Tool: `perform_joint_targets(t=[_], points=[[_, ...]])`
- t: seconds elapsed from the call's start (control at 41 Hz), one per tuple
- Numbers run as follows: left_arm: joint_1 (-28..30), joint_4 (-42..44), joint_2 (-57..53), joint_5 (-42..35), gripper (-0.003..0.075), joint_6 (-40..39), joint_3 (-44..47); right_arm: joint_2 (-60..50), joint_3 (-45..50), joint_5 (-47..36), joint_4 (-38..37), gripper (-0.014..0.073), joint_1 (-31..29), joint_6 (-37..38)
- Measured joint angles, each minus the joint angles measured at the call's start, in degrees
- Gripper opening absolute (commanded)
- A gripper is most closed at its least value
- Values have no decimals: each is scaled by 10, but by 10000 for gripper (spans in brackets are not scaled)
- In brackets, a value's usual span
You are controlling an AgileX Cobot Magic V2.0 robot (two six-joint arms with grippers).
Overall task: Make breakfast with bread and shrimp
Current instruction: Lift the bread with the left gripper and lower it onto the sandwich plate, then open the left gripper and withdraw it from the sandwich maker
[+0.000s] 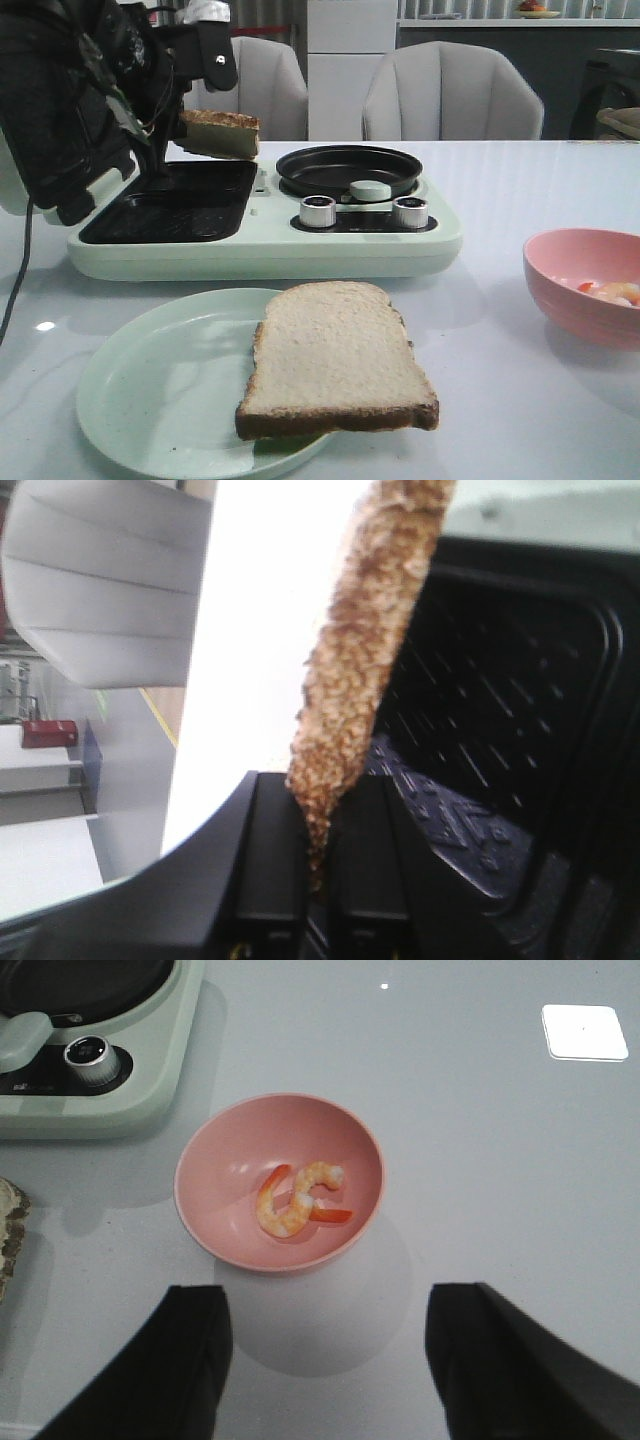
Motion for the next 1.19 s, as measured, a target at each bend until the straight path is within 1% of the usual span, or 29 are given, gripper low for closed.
perform_joint_targets(t=[0.439, 0.561, 0.609, 0.756, 0.877, 1.024, 1.097, 1.194], points=[[5, 1, 22, 5, 110, 0, 3, 0, 0, 0, 0, 529, 0, 0], [5, 1, 22, 14, 160, 0, 12, 0, 0, 0, 0, 529, 0, 0], [5, 1, 22, 20, 196, 0, 16, 0, 0, 0, 0, 529, 0, 0], [5, 1, 22, 28, 349, 0, 24, 0, 0, 0, 0, 529, 0, 0], [5, -1, 22, 34, 449, 0, 28, 0, 0, 0, 0, 529, 0, 0], [5, -27, 2, 35, 502, 0, 40, 0, 0, 0, 0, 529, 0, 0], [5, -38, -16, 32, 500, 0, 52, 0, 0, 0, 0, 529, 0, 0], [2, -75, -49, 27, 499, 0, 70, 0, 0, 0, 0, 529, 0, 0]])
